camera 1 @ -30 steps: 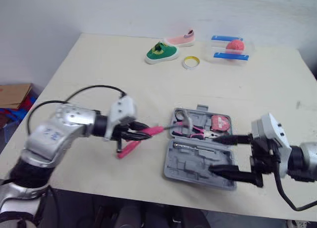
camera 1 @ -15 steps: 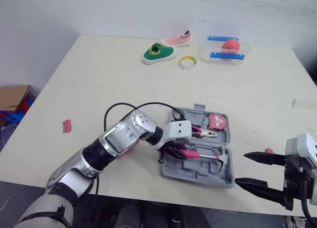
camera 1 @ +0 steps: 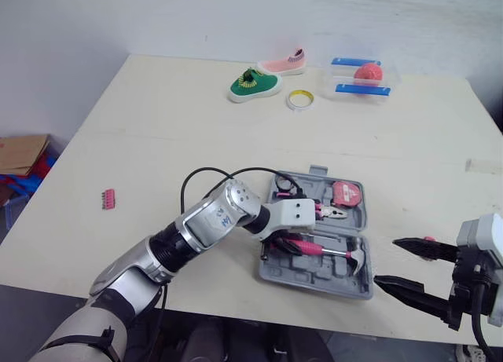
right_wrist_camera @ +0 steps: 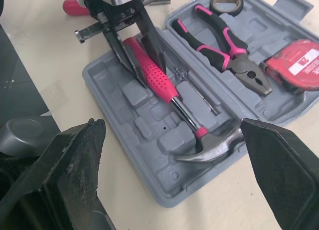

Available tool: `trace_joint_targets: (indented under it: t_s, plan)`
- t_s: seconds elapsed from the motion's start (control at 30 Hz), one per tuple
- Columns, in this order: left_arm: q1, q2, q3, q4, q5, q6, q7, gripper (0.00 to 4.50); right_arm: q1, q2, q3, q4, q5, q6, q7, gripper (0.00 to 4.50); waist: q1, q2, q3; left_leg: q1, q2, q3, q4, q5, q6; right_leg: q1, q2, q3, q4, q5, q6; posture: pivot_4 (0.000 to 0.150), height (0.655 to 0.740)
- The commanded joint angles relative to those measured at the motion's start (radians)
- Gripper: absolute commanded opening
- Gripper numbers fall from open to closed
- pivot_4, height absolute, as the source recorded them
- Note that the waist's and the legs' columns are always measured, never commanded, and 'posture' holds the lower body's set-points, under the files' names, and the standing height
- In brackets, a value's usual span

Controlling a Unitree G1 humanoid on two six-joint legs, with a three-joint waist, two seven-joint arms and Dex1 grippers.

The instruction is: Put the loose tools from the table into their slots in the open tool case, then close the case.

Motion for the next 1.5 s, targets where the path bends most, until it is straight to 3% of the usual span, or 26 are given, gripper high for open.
trace_joint_targets:
  t_s: [0.03,0.07,0.17,0.2,0.3,0.43,0.47,0.8,1.17,1.3,1.43,1.5]
  plan:
    - [-0.003,-0.014,0.071,-0.04,-0.033,-0.034,-0.022,3.1,0.0,0.01,0.007,-0.004,-0.003,-0.023,-0.007,4.5,0.0,0.0,0.0,0.0,0.0,0.0,0.0,0.0,0.0,0.0,0.0,0.0,0.0,0.0,0.0,0.15,0.7304]
    - [0.002,-0.024,0.091,-0.044,-0.056,-0.041,-0.036,3.51,-0.001,0.013,0.013,-0.003,-0.007,-0.027,-0.011,4.5,0.001,0.0,0.0,0.0,0.0,0.0,0.0,0.0,0.0,0.0,0.0,0.0,0.0,0.0,0.0,0.15,0.7304]
    - [0.052,-0.072,0.155,-0.006,-0.126,-0.135,-0.079,3.51,-0.004,0.019,0.037,0.001,-0.025,-0.041,-0.018,4.5,0.001,0.0,0.0,0.0,0.0,0.0,0.0,0.0,0.0,0.0,0.0,0.0,0.0,0.0,0.0,0.15,0.7304]
    - [0.073,-0.092,0.18,0.023,-0.143,-0.152,-0.078,3.28,-0.005,0.02,0.043,0.002,-0.031,-0.046,-0.02,4.5,0.002,0.0,0.0,0.0,0.0,0.0,0.0,0.0,0.0,0.0,0.0,0.0,0.0,0.0,0.0,0.15,0.7304]
    - [0.103,-0.13,0.212,0.087,-0.15,-0.178,-0.071,2.17,-0.011,0.02,0.055,0.004,-0.036,-0.051,-0.023,4.5,0.004,0.0,0.0,0.0,0.0,0.0,0.001,0.0,0.0,0.0,0.0,0.0,0.0,0.0,0.0,0.15,0.7304]
    - [0.114,-0.14,0.179,0.156,-0.109,-0.286,-0.1,0.27,-0.022,0.015,0.066,0.011,-0.041,-0.057,-0.027,4.5,0.004,0.0,0.0,0.001,0.0,0.0,0.001,0.0,0.0,0.0,0.001,0.0,0.001,0.0,0.0,0.15,0.7304]
    - [0.114,-0.145,0.169,0.182,-0.088,-0.311,-0.092,0.04,-0.024,0.014,0.07,0.012,-0.044,-0.059,-0.028,4.5,0.006,0.001,0.0,0.001,0.0,0.0,0.001,0.0,0.0,0.0,0.001,0.0,0.001,0.0,0.0,0.15,0.7304]
    - [0.115,-0.152,0.059,0.3,0.091,-0.325,-0.054,0.04,-0.026,0.028,0.099,0.01,-0.062,-0.07,-0.04,4.5,0.01,0.0,-0.001,0.001,0.0,0.0,0.001,-0.001,0.001,0.001,0.0,0.0,0.0,0.0,0.001,0.15,0.7304]
    - [0.166,-0.125,-0.071,0.308,0.222,-0.377,-0.078,0.04,-0.015,0.052,0.147,0.052,-0.171,-0.116,-0.05,4.5,0.01,-0.006,-0.013,0.005,0.0,0.0,0.0,-0.003,0.001,0.005,0.0,0.0,-0.001,-0.001,0.001,0.15,0.7304]
    - [0.165,-0.119,-0.101,0.345,0.271,-0.421,-0.087,0.04,-0.027,0.056,0.145,0.058,-0.174,-0.117,-0.06,4.5,0.01,-0.009,-0.022,0.009,0.001,-0.001,0.0,-0.007,0.002,0.016,0.0,-0.002,-0.004,-0.004,0.001,0.15,0.7304]
    - [0.169,-0.13,-0.098,0.372,0.289,-0.475,-0.092,0.04,-0.021,0.076,0.15,0.052,-0.181,-0.121,-0.082,4.5,0.01,-0.009,-0.033,0.01,0.002,-0.002,-0.001,-0.009,0.002,0.019,-0.001,-0.002,-0.006,-0.006,0.001,0.15,0.7304]
    - [0.151,-0.174,-0.032,0.381,0.24,-0.466,-0.077,0.04,-0.001,0.088,0.146,0.04,-0.184,-0.124,-0.078,4.5,0.013,-0.008,-0.035,0.01,0.002,-0.002,0.0,-0.009,0.002,0.019,-0.002,-0.002,-0.006,-0.006,0.001,0.15,0.7304]
